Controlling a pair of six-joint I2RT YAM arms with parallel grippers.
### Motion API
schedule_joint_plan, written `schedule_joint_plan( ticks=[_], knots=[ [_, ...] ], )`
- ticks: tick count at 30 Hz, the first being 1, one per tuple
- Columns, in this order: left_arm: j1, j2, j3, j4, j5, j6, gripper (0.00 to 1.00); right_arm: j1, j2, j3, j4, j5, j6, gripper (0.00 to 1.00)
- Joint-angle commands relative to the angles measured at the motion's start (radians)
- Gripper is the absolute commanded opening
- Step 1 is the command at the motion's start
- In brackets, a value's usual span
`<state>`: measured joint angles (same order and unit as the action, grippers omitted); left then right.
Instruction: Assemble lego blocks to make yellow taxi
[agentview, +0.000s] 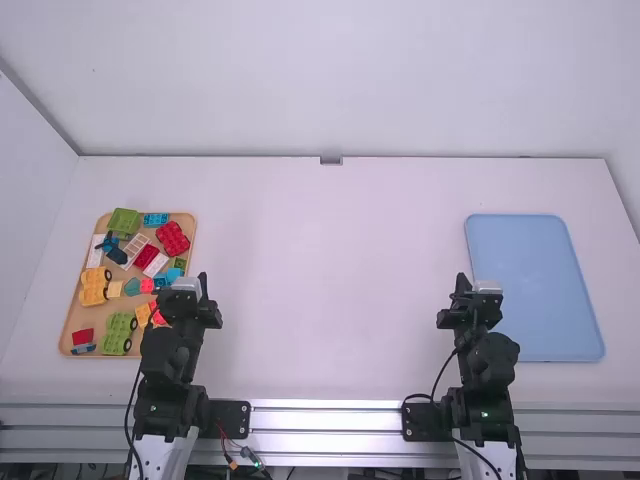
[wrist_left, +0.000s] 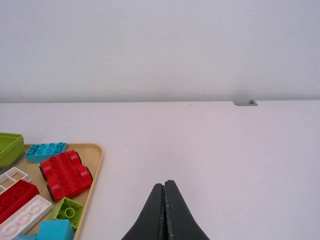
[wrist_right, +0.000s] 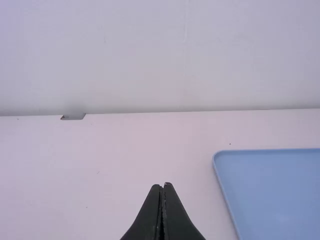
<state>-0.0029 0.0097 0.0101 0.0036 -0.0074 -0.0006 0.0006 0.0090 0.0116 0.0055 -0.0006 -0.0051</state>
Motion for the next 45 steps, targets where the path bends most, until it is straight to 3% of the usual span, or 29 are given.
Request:
schedule_joint_plan(
  ticks=[1, 10, 24, 45],
  knots=[
    [0.0, 0.0, 0.0, 0.0, 0.0, 0.0, 0.0, 0.0, 0.0, 0.0, -0.001, -0.002, 0.002, 0.01],
    [-0.001, 0.022, 0.018, 0.003, -0.012, 0.004, 0.04, 0.0, 0.032, 0.024, -0.001, -0.007, 0.002, 0.04],
    [0.044, 0.204, 0.196, -0.07, -0.048, 0.011, 0.21, 0.02, 0.245, 0.204, -0.036, -0.034, 0.001, 0.21],
    [0.292, 0.757, 0.64, -0.228, -0.137, 0.06, 0.61, 0.08, 0.728, 0.606, -0.091, -0.097, -0.001, 0.61]
  ],
)
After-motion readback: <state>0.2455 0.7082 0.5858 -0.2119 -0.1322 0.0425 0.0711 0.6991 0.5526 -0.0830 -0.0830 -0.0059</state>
